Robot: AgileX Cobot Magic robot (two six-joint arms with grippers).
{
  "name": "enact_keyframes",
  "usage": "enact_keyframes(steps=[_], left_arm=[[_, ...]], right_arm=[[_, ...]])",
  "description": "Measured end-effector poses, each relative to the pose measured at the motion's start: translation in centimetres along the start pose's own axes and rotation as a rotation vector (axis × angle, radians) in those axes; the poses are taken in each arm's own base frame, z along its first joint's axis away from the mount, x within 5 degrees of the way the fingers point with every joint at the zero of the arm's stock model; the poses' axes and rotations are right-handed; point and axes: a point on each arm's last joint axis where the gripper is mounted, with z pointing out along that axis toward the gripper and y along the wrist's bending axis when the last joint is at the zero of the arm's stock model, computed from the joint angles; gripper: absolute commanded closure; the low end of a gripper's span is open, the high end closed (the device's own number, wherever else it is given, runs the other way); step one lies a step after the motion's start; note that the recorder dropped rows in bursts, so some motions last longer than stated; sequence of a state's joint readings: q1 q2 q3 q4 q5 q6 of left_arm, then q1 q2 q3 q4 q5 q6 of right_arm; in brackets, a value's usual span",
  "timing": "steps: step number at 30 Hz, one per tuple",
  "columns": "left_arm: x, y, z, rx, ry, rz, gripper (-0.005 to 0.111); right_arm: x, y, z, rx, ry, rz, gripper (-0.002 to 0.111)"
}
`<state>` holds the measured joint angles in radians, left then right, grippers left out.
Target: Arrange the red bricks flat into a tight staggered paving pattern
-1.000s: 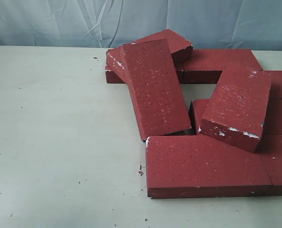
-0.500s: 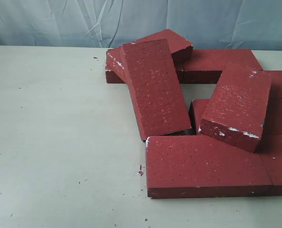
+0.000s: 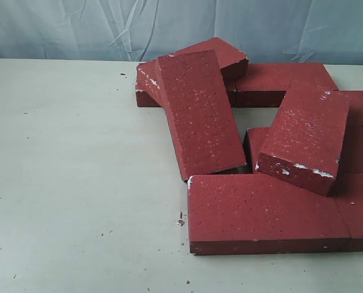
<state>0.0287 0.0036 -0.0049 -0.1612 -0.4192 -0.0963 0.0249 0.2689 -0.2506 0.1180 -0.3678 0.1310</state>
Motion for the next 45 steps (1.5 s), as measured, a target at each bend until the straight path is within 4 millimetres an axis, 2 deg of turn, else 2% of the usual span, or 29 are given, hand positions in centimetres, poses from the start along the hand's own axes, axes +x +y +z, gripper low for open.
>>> enact_keyframes(steps=[3, 6, 10, 15, 22, 27, 36, 40, 45], left_arm=[[-0.7, -0.1, 0.3, -0.002, -0.028, -0.023, 0.107], [-2.0, -0.5, 1.6, -0.007, -0.027, -0.036, 0.107], [-3.1, -1.0, 4.4, -0.019, 0.047, -0.022, 0.107], [-2.8, -1.7, 8.7, -0.002, 0.242, 0.086, 0.107], [0.5, -1.6, 14.2, 0.004, 0.559, 0.230, 0.107], [3.9, -0.8, 16.6, -0.021, 0.788, 0.278, 0.107], [8.4, 0.4, 18.6, -0.015, 1.053, 0.384, 0.107], [9.9, -0.2, 19.0, 0.039, 1.140, 0.430, 0.107], [11.7, -1.9, 19.2, 0.148, 1.271, 0.458, 0.107]], right_arm=[[-0.5, 0.4, 1.8, -0.010, 0.058, -0.054, 0.109], [-0.6, 0.7, 3.8, -0.009, 0.165, -0.105, 0.109], [-0.3, 0.8, 6.4, 0.009, 0.342, -0.165, 0.109], [0.5, 0.7, 9.3, 0.032, 0.491, -0.200, 0.109], [2.7, 0.2, 13.2, 0.061, 0.669, -0.222, 0.109], [4.4, 0.5, 16.0, 0.040, 0.837, -0.286, 0.109], [6.9, 1.6, 20.5, -0.072, 1.088, -0.386, 0.109], [8.4, 2.3, 21.8, -0.203, 1.192, -0.401, 0.109], [10.0, 3.4, 23.8, -0.370, 1.266, -0.385, 0.109]])
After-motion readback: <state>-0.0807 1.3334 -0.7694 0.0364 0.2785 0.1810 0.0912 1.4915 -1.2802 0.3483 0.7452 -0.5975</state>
